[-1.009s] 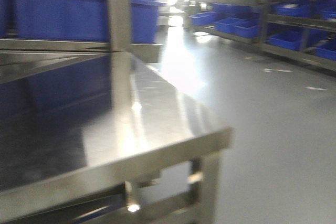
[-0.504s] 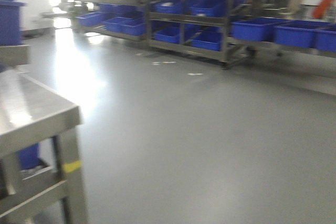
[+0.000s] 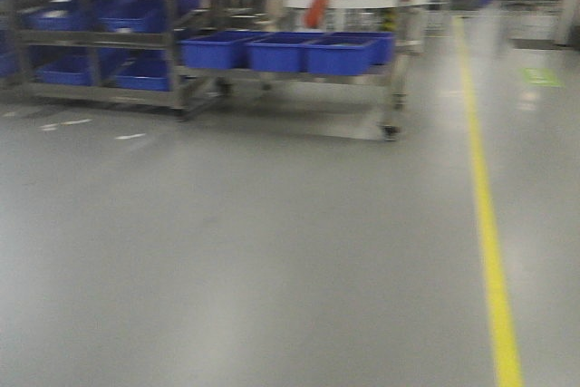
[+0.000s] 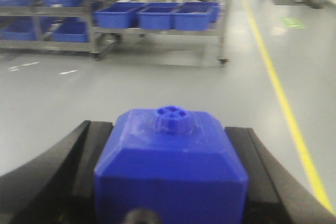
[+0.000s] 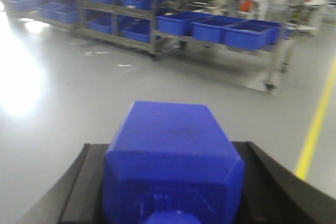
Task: Pick and sort blue part to right shelf
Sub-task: 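Drive the base away from the table carrying both parts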
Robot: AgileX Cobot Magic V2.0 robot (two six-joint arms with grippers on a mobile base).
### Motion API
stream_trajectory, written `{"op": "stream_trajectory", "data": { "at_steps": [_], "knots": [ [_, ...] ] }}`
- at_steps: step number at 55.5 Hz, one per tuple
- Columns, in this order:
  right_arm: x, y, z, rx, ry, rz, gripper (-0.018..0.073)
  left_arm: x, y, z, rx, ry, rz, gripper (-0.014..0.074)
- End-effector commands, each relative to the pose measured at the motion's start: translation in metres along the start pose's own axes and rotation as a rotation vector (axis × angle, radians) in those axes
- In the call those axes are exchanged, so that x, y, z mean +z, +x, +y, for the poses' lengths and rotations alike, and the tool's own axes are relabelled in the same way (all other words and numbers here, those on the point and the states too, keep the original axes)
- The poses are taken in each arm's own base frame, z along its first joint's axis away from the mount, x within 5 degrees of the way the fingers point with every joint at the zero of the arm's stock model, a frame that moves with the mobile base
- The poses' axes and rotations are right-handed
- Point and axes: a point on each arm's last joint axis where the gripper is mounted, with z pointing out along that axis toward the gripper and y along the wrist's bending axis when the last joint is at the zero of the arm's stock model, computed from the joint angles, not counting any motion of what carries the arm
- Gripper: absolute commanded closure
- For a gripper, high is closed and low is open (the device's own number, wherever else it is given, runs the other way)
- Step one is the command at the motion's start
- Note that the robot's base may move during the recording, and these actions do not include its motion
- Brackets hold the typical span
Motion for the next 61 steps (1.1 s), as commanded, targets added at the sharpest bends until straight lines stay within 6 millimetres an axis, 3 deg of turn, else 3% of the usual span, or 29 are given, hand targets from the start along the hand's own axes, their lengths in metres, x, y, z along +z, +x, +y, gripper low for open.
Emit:
{"op": "stream_trajectory", "data": {
  "at_steps": [1,61],
  "knots": [
    [-0.0057,-0.0156,-0.0001,-0.019,0.002,-0.128,0.0375,-0.0013,-0.0169,-0.0002,0.001,0.0,-0.105,0.0264],
    [-0.0057,-0.0157,-0.0001,-0.019,0.004,-0.129,0.0375,-0.0013,-0.0169,-0.0002,0.001,0.0,-0.105,0.0264]
  ]
}}
